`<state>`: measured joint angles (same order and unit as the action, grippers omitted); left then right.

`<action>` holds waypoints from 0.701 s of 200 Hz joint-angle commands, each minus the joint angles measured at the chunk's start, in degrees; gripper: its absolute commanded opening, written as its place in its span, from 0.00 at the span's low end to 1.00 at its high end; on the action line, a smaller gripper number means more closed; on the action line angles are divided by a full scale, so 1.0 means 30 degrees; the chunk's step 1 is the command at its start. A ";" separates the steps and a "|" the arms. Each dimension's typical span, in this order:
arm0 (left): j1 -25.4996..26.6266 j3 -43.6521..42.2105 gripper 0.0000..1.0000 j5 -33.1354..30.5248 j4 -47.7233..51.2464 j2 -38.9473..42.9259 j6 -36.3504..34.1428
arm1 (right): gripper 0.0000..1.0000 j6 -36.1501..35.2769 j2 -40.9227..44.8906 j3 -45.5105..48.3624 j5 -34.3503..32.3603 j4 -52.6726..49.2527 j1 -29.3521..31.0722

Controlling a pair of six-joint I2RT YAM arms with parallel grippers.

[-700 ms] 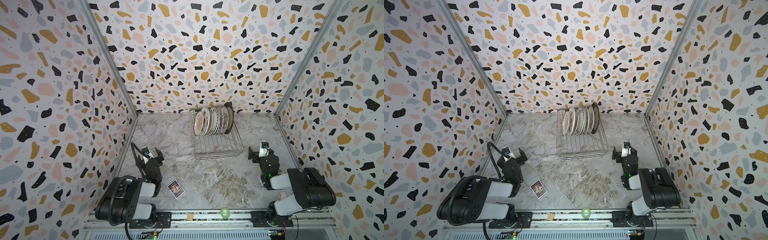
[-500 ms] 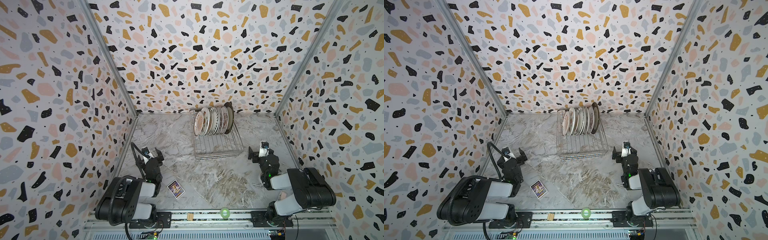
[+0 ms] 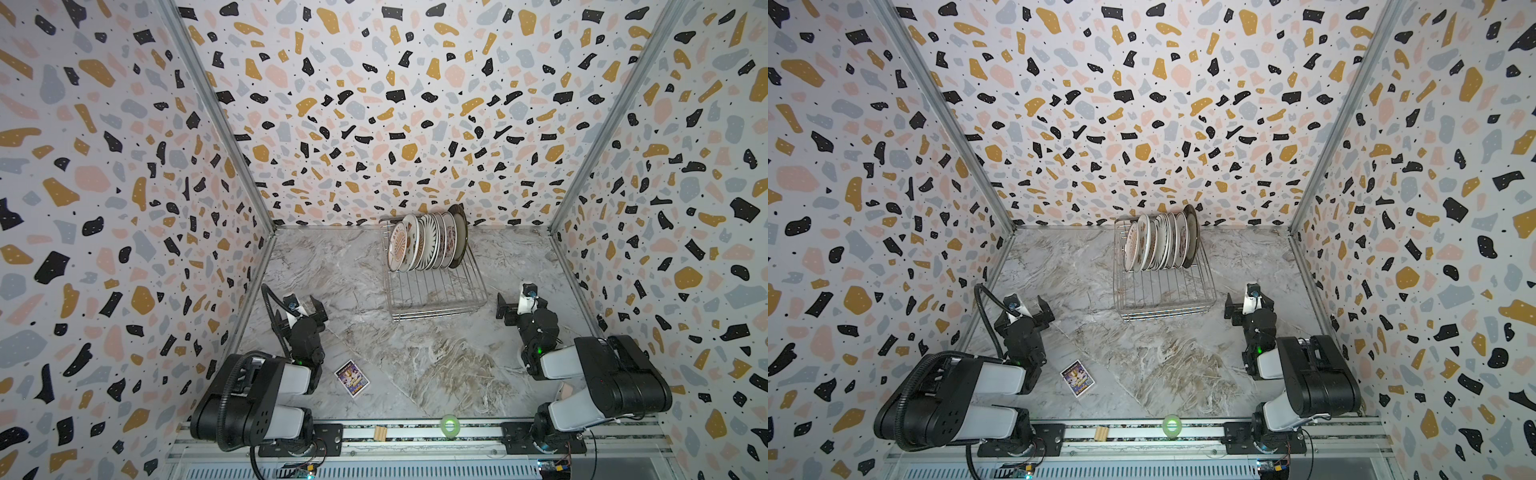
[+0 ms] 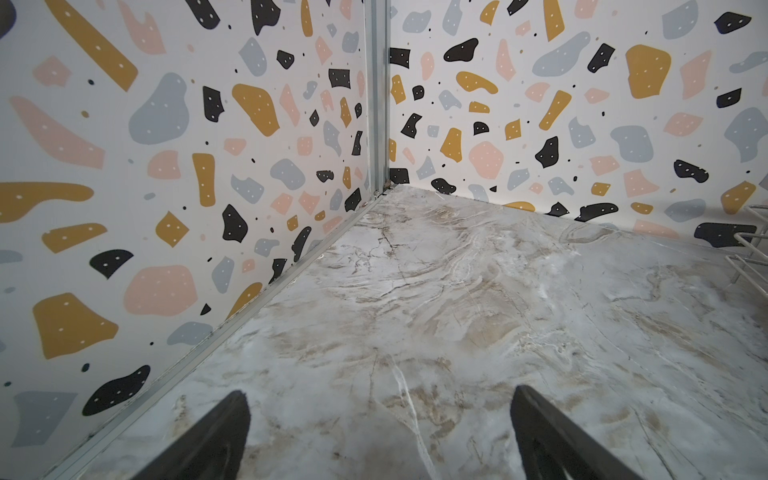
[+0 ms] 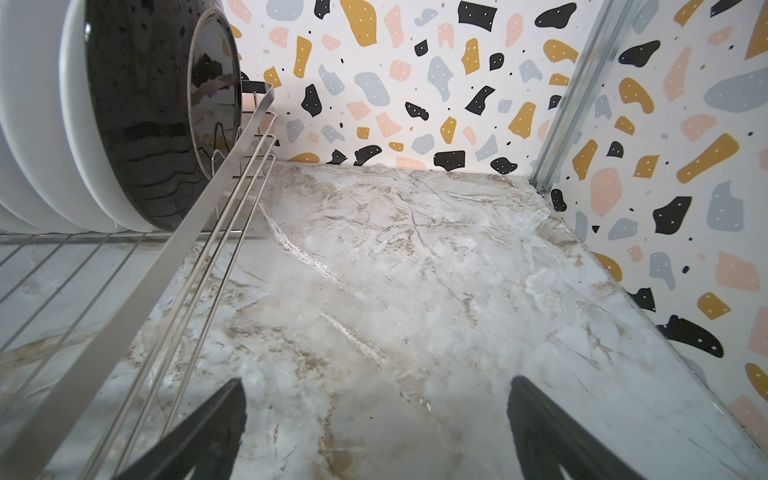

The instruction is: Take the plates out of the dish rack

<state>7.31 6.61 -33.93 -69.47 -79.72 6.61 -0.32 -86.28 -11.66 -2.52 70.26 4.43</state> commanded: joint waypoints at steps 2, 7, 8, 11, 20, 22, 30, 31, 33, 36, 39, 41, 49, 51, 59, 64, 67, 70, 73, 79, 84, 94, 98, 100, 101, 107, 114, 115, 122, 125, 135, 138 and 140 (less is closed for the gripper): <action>0.0097 0.0316 0.99 -0.0252 -0.0633 0.0086 -0.0289 | 0.99 -0.0135 0.0337 -0.0212 0.0109 0.0078 -0.0098; 0.0088 0.0317 1.00 -0.0234 -0.0632 0.0075 -0.0277 | 0.99 -0.0129 0.0327 -0.0215 0.0094 0.0077 -0.0097; 0.0085 0.0317 1.00 -0.0247 -0.0632 0.0083 -0.0274 | 0.99 -0.0114 0.0320 -0.0215 0.0102 0.0077 -0.0098; 0.0083 0.0316 1.00 -0.0252 -0.0632 0.0089 -0.0274 | 0.99 -0.0109 0.0332 -0.0207 0.0104 0.0095 -0.0084; 0.0083 0.0316 1.00 -0.0247 -0.0654 0.0083 -0.0284 | 0.99 -0.0127 0.0313 -0.0213 0.0100 0.0077 -0.0098; 0.0083 0.0316 1.00 -0.0243 -0.0659 0.0088 -0.0296 | 0.99 -0.0114 0.0313 -0.0214 0.0107 0.0076 -0.0084; 0.0106 0.0316 1.00 -0.0240 -0.0632 0.0074 -0.0295 | 0.99 -0.0145 0.0317 -0.0214 0.0109 0.0106 -0.0095; 0.0094 0.0316 1.00 -0.0236 -0.0632 0.0082 -0.0298 | 0.99 -0.0137 0.0330 -0.0214 0.0094 0.0106 -0.0097; 0.0100 0.0316 1.00 -0.0233 -0.0632 0.0088 -0.0299 | 0.99 -0.0131 0.0324 -0.0215 0.0105 0.0084 -0.0098; 0.0085 0.0316 1.00 -0.0232 -0.0632 0.0090 -0.0278 | 0.99 -0.0133 0.0314 -0.0200 0.0094 0.0092 -0.0098; 0.0105 0.0316 1.00 -0.0232 -0.0646 0.0090 -0.0279 | 0.99 -0.0137 0.0320 -0.0209 0.0096 0.0089 -0.0098; 0.0095 0.0316 0.99 -0.0232 -0.0635 0.0090 -0.0280 | 0.99 -0.0145 0.0322 -0.0199 0.0084 0.0080 -0.0098; 0.0103 0.0316 1.00 -0.0232 -0.0632 0.0075 -0.0292 | 0.99 -0.0137 0.0324 -0.0213 0.0109 0.0085 -0.0090; 0.0110 0.0316 1.00 -0.0232 -0.0639 0.0086 -0.0283 | 0.99 -0.0153 0.0330 -0.0200 0.0109 0.0101 -0.0089; 0.0110 0.0316 1.00 -0.0243 -0.0639 0.0086 -0.0275 | 0.99 -0.0156 0.0321 -0.0206 0.0094 0.0105 -0.0093; 0.0112 0.0316 1.00 -0.0232 -0.0640 0.0090 -0.0280 | 0.99 -0.0130 0.0330 -0.0207 0.0094 0.0092 -0.0096; 0.0112 0.0316 1.00 -0.0247 -0.0633 0.0090 -0.0275 | 0.99 -0.0133 0.0315 -0.0214 0.0107 0.0089 -0.0083; 0.0104 0.0330 1.00 -0.0234 -0.0632 0.0090 -0.0275 | 0.99 -0.0126 0.0313 -0.0200 0.0109 0.0089 -0.0082; 0.0093 0.0317 1.00 -0.0232 -0.0632 0.0090 -0.0293 | 0.99 -0.0132 0.0317 -0.0206 0.0094 0.0096 -0.0096; 0.0106 0.0316 1.00 -0.0238 -0.0632 0.0090 -0.0283 | 0.99 -0.0113 0.0324 -0.0211 0.0109 0.0094 -0.0091; 0.0110 0.0316 1.00 -0.0233 -0.0632 0.0087 -0.0277 | 0.99 -0.0128 0.0320 -0.0211 0.0107 0.0101 -0.0097; 0.0111 0.0316 1.00 -0.0248 -0.0632 0.0086 -0.0280 | 0.99 -0.0131 0.0318 -0.0224 0.0086 0.0078 -0.0098; 0.0112 0.0316 1.00 -0.0248 -0.0632 0.0090 -0.0295 | 0.99 -0.0129 0.0317 -0.0206 0.0108 0.0077 -0.0098; 0.0112 0.0316 1.00 -0.0243 -0.0632 0.0090 -0.0291 | 0.99 -0.0129 0.0292 -0.0213 0.0094 0.0084 -0.0098; 0.0112 0.0316 1.00 -0.0238 -0.0632 0.0090 -0.0281 | 0.99 -0.0143 0.0317 -0.0214 0.0102 0.0095 -0.0098; 0.0112 0.0316 1.00 -0.0243 -0.0657 0.0075 -0.0294 | 0.99 -0.0136 0.0328 -0.0215 0.0109 0.0102 -0.0098; 0.0112 0.0316 1.00 -0.0232 -0.0656 0.0090 -0.0299 | 0.99 -0.0140 0.0337 -0.0214 0.0102 0.0105 -0.0097; 0.0112 0.0316 1.00 -0.0232 -0.0673 0.0075 -0.0285 | 0.99 -0.0149 0.0325 -0.0214 0.0091 0.0091 -0.0098; 0.0112 0.0288 1.00 -0.0232 -0.0662 0.0118 -0.0293 | 0.99 -0.0134 0.0333 -0.0207 0.0108 0.0100 -0.0098; 0.0112 0.0272 1.00 -0.0221 -0.0687 0.0119 -0.0284 | 0.99 -0.0129 0.0359 -0.0214 0.0105 0.0105 -0.0098; 0.0112 0.0202 1.00 -0.0153 -0.0799 0.0163 -0.0273 | 0.99 -0.0150 0.0354 -0.0214 0.0101 0.0105 -0.0084; 0.0112 0.0173 1.00 -0.0105 -0.0832 0.0176 -0.0296 | 0.99 -0.0146 0.0344 -0.0200 0.0093 0.0106 -0.0097; 0.0112 0.0170 1.00 -0.0098 -0.0836 0.0192 -0.0284 | 0.99 -0.0155 0.0357 -0.0189 0.0105 0.0106 -0.0098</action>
<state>7.46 6.61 -33.91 -69.49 -79.72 6.59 -0.32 -86.28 -11.66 -2.52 70.26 4.43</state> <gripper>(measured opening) 0.995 0.989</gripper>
